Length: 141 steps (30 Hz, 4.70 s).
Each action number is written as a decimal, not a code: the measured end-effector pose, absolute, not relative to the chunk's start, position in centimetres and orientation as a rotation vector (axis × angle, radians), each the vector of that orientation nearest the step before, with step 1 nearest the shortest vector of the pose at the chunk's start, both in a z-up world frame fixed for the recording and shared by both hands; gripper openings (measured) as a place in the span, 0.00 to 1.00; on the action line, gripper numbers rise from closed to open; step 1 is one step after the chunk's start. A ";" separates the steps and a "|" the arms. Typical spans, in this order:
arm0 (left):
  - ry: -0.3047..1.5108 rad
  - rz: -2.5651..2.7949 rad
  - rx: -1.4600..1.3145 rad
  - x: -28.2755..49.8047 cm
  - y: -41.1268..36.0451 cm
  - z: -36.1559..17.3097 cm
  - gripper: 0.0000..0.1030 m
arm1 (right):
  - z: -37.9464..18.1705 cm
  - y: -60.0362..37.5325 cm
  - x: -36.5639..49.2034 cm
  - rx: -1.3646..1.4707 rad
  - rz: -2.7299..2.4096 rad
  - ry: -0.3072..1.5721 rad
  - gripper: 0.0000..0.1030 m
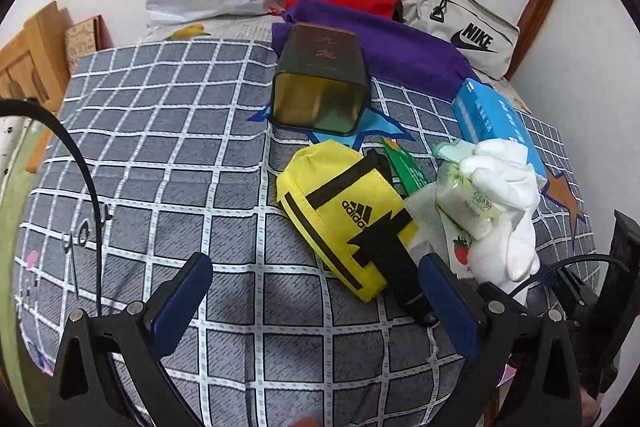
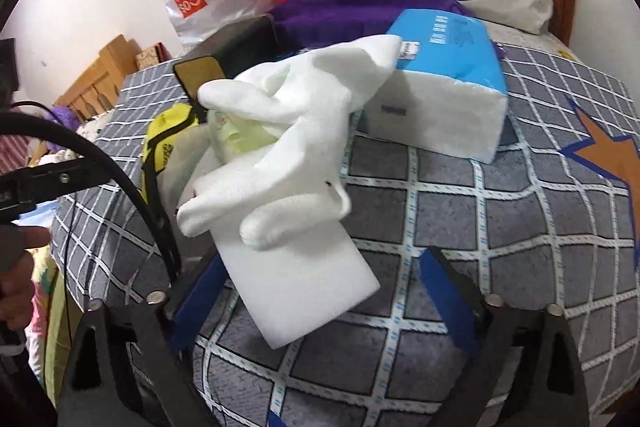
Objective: Organize soft objects
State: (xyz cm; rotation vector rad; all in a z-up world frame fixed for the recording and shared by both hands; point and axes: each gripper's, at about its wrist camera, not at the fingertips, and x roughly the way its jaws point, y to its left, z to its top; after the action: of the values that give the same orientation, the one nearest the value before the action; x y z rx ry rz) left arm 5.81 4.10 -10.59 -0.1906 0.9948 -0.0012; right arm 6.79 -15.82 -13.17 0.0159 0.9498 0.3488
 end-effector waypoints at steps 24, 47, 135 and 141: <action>1.028 -0.014 -0.184 6.5 4.8 -11.9 1.00 | -6.7 -14.0 2.3 0.027 0.592 0.831 0.59; 1.036 -0.012 -0.304 6.5 0.8 -13.9 0.83 | -7.0 -18.5 1.8 0.086 0.456 0.815 0.59; 0.918 -0.119 -0.458 5.8 7.5 -15.0 0.08 | -10.1 -15.3 4.0 0.071 0.460 0.943 0.61; 0.905 -0.111 -0.448 5.8 7.2 -15.0 0.08 | -10.1 -14.7 4.2 0.064 0.465 0.944 0.61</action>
State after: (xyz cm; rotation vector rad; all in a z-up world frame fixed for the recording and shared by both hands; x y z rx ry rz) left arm 5.77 7.25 -14.98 -0.4479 0.9045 -0.1107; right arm 4.23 -14.75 -10.12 0.0640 0.9438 0.4648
